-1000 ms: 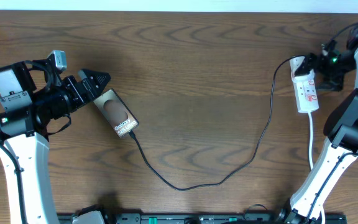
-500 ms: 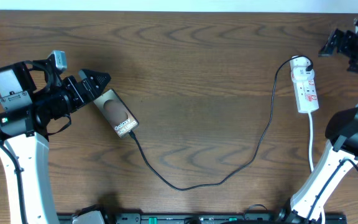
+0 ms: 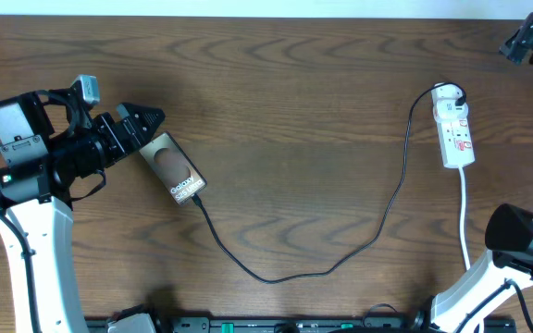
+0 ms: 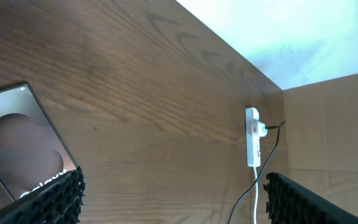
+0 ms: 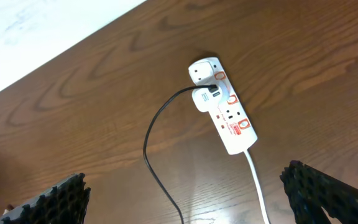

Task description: Plug charger to phone and switch on socket

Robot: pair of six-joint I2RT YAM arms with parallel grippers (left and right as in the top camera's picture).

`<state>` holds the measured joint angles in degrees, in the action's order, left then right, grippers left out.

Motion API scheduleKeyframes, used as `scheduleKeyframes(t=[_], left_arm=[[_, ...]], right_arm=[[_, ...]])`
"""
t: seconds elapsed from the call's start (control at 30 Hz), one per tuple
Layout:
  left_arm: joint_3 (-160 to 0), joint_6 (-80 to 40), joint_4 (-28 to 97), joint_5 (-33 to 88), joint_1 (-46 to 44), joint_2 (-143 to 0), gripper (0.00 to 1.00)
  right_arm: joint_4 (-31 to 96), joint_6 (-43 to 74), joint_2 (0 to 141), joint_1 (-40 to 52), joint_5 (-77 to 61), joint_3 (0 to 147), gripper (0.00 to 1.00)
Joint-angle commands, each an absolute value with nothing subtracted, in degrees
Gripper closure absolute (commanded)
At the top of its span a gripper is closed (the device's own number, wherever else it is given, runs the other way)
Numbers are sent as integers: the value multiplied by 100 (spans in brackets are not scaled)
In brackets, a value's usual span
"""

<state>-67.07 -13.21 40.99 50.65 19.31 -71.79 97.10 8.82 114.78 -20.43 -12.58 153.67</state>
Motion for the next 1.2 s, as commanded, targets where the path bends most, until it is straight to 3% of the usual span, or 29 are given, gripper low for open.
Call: scheduleKeyframes(t=[0.0,0.77,0.93,1.03,1.17], left_arm=[[-6788,-1205,4112,5033,1949,-7148,9],[-6785,-1203,4136,4943,1949,-7131,9],[-6759,-1203,4278,3876,1730,-6853,9],[-6567,-1205,4180,2495,1188,-6386,9],[-5548,-1203,3068,934,281,-4969,9]], right_arm=[[9727,982,11476,-2021,-1234,15397,1],[9727,982,11476,-2029,-1234,15397,1],[9727,982,11476,-2040,-1234,15397,1],[9727,982,11476,-2040,-1234,15397,1],[9727,982,11476,-2040,-1234,15397,1]])
